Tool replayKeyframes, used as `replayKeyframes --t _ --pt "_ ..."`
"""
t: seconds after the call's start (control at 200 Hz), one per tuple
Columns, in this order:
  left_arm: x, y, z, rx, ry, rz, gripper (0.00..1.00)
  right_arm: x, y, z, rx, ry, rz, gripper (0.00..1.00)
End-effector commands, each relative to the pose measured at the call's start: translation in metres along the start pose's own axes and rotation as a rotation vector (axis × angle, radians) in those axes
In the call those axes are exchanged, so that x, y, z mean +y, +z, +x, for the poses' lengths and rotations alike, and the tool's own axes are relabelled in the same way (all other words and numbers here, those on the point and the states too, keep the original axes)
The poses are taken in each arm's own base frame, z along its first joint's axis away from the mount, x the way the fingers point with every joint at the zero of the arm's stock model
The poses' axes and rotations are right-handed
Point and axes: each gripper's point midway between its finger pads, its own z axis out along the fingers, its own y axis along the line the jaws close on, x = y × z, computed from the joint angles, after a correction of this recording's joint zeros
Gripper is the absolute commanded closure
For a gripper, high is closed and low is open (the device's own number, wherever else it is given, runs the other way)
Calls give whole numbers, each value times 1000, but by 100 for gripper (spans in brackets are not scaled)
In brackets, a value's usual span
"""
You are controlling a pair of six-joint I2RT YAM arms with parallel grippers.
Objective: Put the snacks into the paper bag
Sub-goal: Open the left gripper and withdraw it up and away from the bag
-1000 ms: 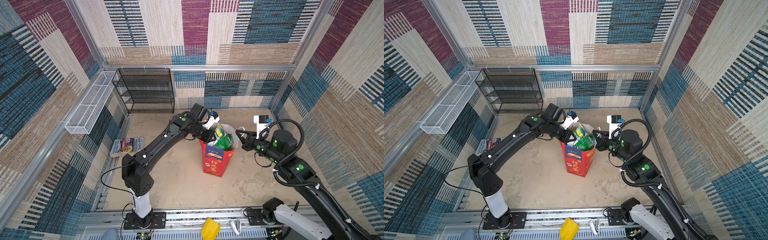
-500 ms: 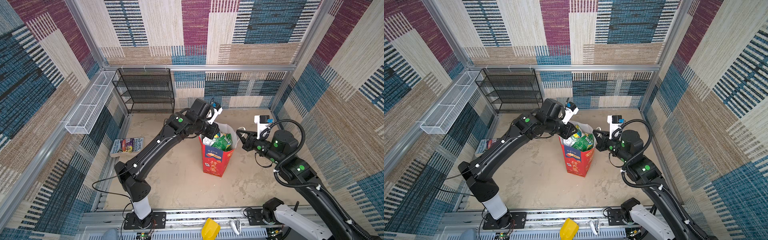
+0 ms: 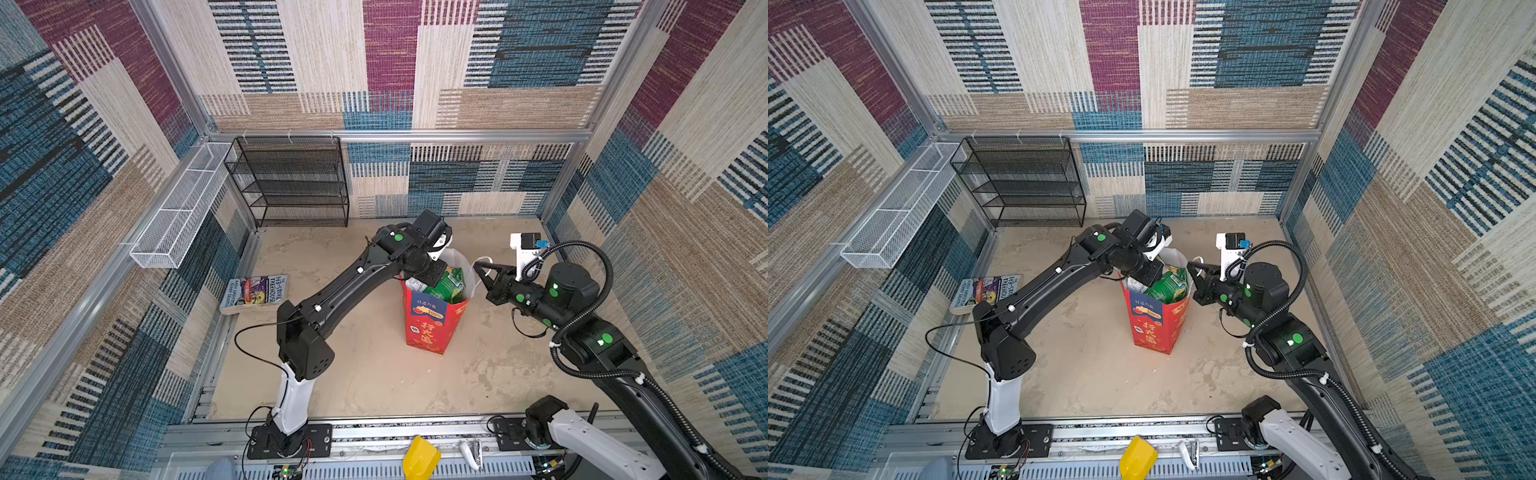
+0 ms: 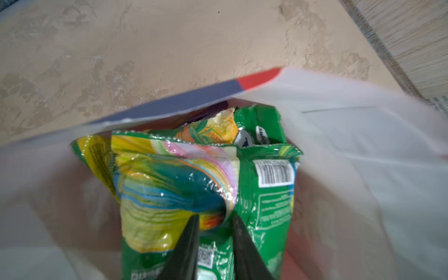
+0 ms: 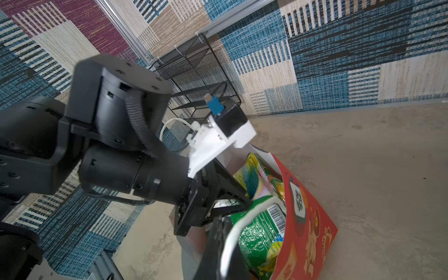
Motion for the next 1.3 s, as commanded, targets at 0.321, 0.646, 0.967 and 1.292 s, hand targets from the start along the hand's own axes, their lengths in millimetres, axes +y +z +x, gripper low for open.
replayKeyframes --t 0.321,0.646,0.967,1.292 --pt "-3 -16 3 -5 32 -55 57 11 1 -22 -75 -10 -33 97" --pt "-15 -149 -35 -369 -16 24 37 7 -5 -17 -77 7 -24 97" --pt "72 -202 -5 -528 -302 39 1 9 -10 -19 -82 5 -28 97" --pt "121 -157 -12 -414 -468 72 12 8 -10 -15 -78 17 -25 97"
